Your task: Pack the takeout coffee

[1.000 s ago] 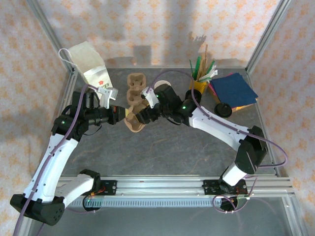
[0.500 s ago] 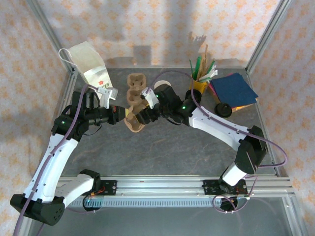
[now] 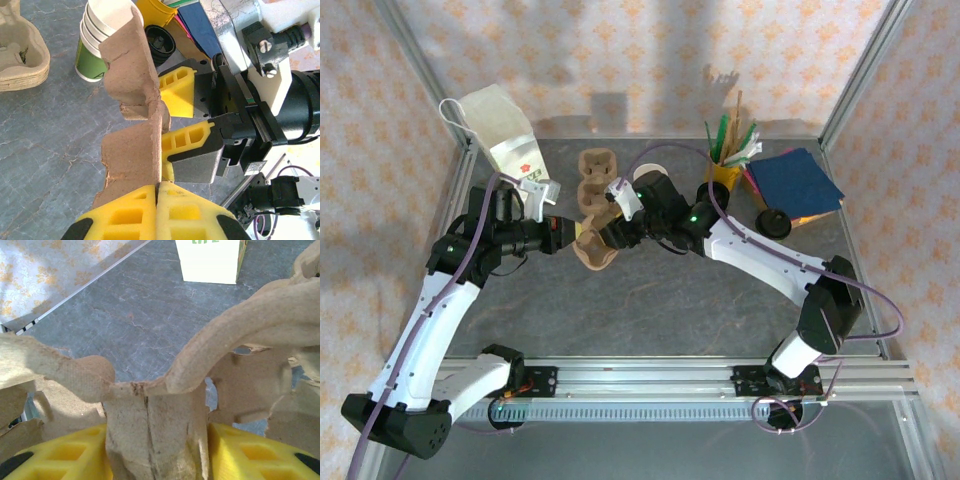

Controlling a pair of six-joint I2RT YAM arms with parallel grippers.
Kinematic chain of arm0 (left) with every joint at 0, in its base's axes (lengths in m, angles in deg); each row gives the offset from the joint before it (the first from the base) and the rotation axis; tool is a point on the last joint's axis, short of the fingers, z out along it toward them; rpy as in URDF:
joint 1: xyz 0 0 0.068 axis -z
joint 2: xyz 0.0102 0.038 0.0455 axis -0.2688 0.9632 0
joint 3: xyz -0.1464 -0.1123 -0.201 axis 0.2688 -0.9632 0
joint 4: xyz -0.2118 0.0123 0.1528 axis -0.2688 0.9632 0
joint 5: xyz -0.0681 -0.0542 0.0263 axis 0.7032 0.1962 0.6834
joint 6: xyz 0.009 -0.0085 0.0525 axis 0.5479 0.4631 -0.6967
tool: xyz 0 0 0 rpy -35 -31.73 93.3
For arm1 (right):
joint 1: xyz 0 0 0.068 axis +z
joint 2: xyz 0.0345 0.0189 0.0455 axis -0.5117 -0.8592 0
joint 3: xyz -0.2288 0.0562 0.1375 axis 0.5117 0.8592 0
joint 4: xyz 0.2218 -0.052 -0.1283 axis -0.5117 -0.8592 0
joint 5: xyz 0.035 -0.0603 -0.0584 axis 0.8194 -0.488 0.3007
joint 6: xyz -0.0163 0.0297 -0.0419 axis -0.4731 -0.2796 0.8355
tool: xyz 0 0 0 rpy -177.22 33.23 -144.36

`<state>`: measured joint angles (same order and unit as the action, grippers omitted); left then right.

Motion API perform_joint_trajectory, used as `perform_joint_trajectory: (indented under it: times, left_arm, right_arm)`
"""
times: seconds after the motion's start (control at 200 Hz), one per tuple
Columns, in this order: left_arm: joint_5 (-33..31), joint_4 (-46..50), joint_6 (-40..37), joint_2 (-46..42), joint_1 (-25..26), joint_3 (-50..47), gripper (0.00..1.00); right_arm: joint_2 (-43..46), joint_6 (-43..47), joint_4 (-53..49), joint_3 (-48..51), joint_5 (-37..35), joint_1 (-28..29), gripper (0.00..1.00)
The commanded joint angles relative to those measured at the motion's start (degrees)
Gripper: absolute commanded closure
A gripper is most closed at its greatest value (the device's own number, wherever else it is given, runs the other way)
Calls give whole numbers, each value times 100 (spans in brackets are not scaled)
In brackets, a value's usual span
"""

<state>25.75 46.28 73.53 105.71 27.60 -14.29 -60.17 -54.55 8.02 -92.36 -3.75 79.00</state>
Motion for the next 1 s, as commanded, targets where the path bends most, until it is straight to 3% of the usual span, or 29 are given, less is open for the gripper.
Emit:
perform_joint_trajectory:
  times: [0.0, 0.295, 0.521, 0.596, 0.696, 0.996]
  left_arm:
    - [134, -196, 63, -31, 56, 11, 100]
    - [86, -265, 168, -31, 56, 31, 100]
    - [-86, -237, 250, -4, 59, 142, 60]
    - [-272, -163, 249, -28, 64, 259, 52]
    - [-621, -79, 280, -100, 57, 431, 44]
    - [-1860, 180, 415, -204, 32, 1229, 34]
  right_arm:
    - [51, 13, 106, -84, -61, 20, 53]
    - [68, 13, 81, -42, -165, 18, 58]
    - [152, 27, 72, 53, -180, 16, 62]
    - [188, 28, 16, 80, -178, 17, 62]
    - [217, 35, -122, 99, -167, 16, 64]
    - [362, -58, -632, 144, -208, 16, 68]
